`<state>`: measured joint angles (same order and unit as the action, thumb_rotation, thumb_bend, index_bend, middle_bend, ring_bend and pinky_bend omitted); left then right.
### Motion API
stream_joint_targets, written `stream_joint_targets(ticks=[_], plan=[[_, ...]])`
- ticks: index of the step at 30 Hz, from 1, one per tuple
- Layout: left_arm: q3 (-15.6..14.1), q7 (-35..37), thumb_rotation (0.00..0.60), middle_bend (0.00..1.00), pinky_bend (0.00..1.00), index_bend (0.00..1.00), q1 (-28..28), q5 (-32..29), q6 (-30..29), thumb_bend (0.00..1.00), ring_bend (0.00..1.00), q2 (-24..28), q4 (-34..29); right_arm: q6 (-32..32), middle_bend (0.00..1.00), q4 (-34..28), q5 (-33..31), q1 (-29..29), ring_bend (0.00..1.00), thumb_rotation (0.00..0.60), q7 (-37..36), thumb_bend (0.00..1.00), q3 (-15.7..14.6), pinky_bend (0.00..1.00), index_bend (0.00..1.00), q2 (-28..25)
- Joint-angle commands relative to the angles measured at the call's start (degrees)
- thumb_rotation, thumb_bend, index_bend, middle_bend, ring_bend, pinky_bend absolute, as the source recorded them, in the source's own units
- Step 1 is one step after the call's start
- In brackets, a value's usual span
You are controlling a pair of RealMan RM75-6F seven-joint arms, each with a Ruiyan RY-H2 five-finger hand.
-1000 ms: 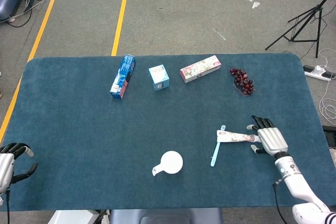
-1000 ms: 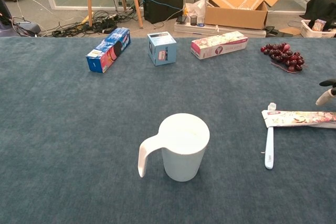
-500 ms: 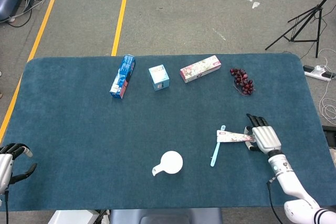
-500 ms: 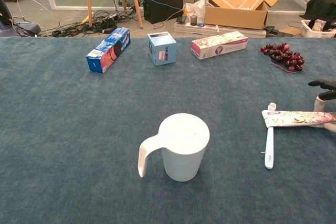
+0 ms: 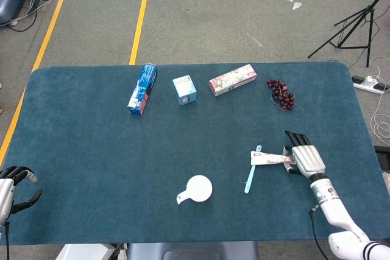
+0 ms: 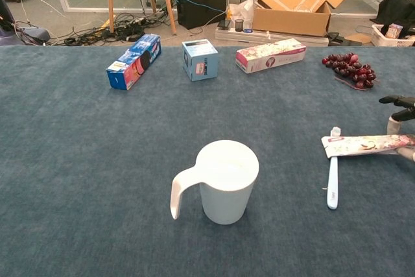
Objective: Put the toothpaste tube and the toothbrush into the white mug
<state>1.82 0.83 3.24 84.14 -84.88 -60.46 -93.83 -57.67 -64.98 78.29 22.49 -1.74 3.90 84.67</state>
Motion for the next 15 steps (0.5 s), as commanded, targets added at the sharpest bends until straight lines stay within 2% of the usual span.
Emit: stream_joint_targets(ticks=[1, 15], plan=[[0.01, -0.03, 0.6, 0.4, 0.33, 0.51, 0.0, -0.02, 0.02, 0.25, 0.31, -0.01, -0.01, -1.13, 0.04, -1.79, 0.45, -0.06, 0.0, 0.6, 0.38, 0.33, 0.22, 0.08, 0.58, -1.18], [0.13, 0.01, 0.6, 0.4, 0.33, 0.51, -0.12, -0.12, -0.16, 0.25, 0.31, 0.05, -0.15, -4.56, 0.05, -15.54, 1.48, 0.84, 0.0, 0.6, 2.31, 0.35, 2.35, 0.08, 0.61, -7.91]])
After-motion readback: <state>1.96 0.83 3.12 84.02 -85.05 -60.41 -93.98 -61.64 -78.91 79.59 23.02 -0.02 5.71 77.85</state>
